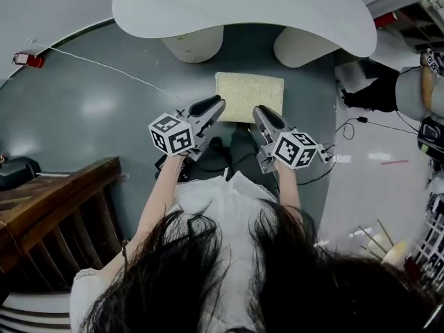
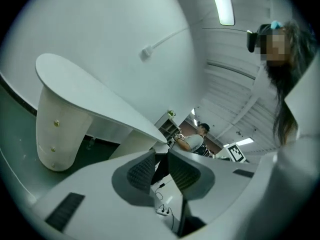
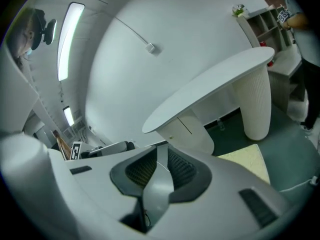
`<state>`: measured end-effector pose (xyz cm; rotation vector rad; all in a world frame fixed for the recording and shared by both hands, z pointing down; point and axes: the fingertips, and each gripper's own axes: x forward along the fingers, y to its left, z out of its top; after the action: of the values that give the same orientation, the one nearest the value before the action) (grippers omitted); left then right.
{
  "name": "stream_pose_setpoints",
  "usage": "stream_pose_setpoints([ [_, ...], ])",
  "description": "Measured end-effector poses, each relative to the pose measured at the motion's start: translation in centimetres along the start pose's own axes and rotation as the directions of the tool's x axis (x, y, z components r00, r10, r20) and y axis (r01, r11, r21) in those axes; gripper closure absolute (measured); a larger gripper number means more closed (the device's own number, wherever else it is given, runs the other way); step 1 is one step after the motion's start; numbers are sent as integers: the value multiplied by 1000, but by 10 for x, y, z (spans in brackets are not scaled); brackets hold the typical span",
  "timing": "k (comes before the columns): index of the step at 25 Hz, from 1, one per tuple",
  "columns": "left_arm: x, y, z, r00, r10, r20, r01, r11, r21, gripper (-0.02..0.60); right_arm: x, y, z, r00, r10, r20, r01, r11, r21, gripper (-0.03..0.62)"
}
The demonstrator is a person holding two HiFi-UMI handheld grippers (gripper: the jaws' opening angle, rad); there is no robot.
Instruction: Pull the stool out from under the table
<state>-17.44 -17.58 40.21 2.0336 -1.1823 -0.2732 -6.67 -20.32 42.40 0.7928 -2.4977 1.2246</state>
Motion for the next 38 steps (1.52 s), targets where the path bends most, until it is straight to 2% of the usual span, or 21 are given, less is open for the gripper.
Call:
stream_pose_setpoints([
  [5,-20,-26,7,995,-19,-96,35,985,167,492,-15,36,5,999,-1,54,4,998,-62,519],
  [8,-33,-34,1,988,-6,-153,40,975,219,492,-26,51,0,998,-15,66,20,996,-86,520],
  [22,-33,-59,-35,983,-37,-182,72,980,188,492,-78,47,-18,996,-86,31,89,986,-140,528],
  [25,-28,-71,-41,982,-43,-182,80,976,200,492,-97,44,-25,995,-94,35,98,986,-139,530],
  [32,-12,-127,-71,983,-26,-184,71,968,241,492,-163,23,-38,996,-80,44,86,984,-155,533],
  [38,-17,-179,-110,984,8,-176,38,965,259,494,-214,17,-55,998,-29,53,37,985,-166,534],
])
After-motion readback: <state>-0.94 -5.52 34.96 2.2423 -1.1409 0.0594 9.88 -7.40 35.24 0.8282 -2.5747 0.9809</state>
